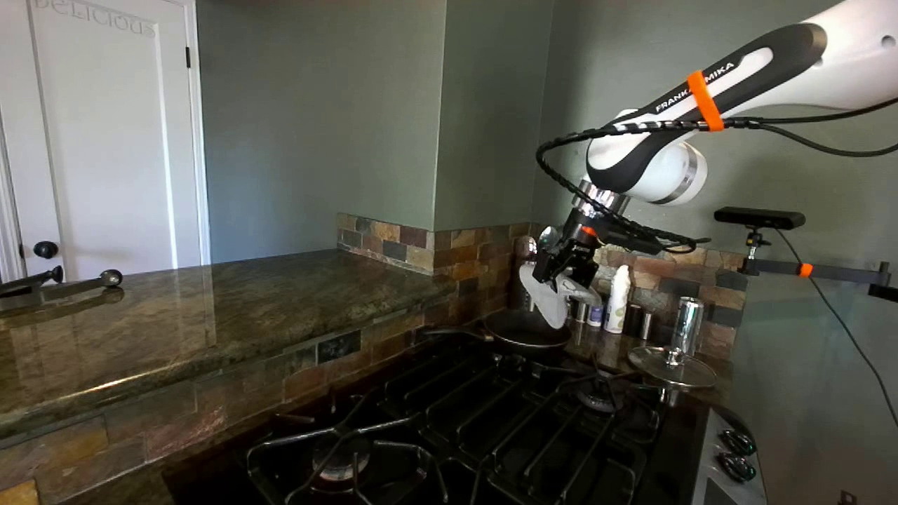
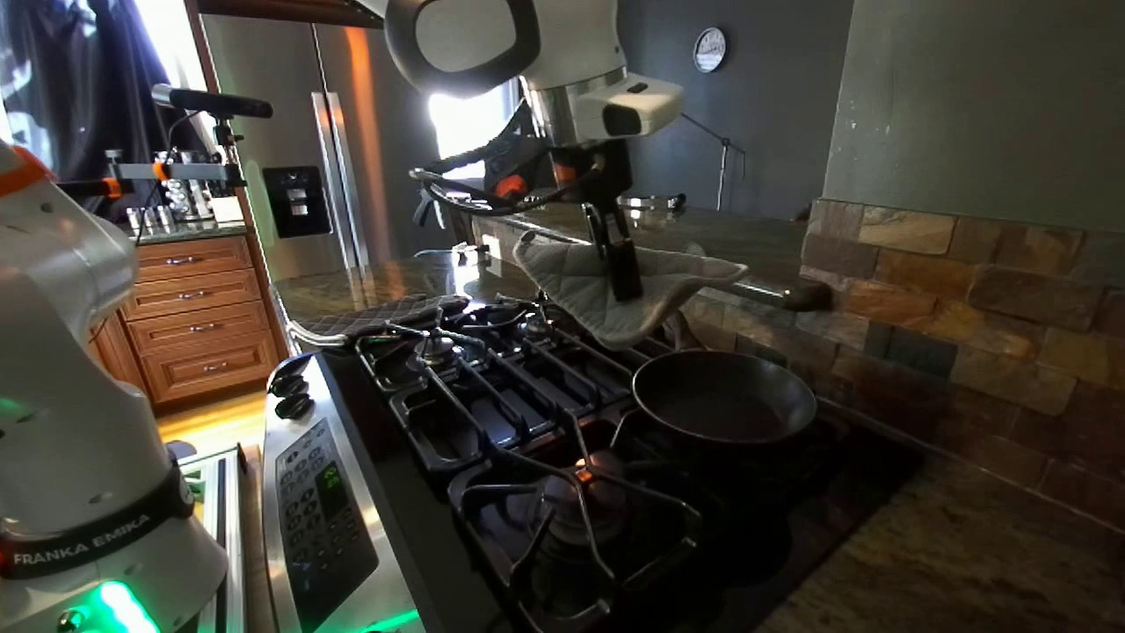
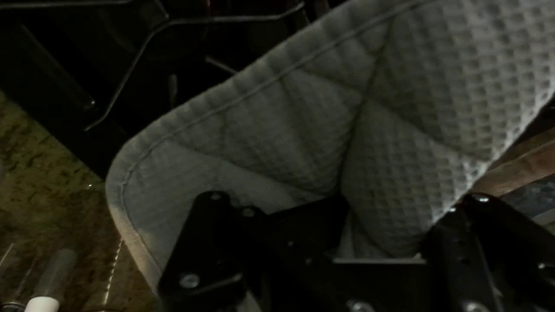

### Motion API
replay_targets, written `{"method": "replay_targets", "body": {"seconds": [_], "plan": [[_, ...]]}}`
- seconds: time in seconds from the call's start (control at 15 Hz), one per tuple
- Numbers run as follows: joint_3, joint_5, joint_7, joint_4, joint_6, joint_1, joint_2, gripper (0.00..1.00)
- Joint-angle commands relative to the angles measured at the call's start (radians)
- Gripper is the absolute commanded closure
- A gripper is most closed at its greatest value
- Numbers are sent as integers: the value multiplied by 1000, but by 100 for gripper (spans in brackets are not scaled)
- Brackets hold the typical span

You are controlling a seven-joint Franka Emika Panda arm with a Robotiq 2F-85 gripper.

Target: Put the white pot holder on the stove then place the pan on top of it.

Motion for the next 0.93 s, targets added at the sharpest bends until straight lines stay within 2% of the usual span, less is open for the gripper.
{"method": "replay_targets", "body": {"seconds": [0.0, 0.4, 0.87], "plan": [[22, 8, 13, -100, -38, 58, -116, 100], [72, 19, 7, -180, 4, 146, -151, 100], [80, 40, -23, -209, 25, 216, -135, 100]]}}
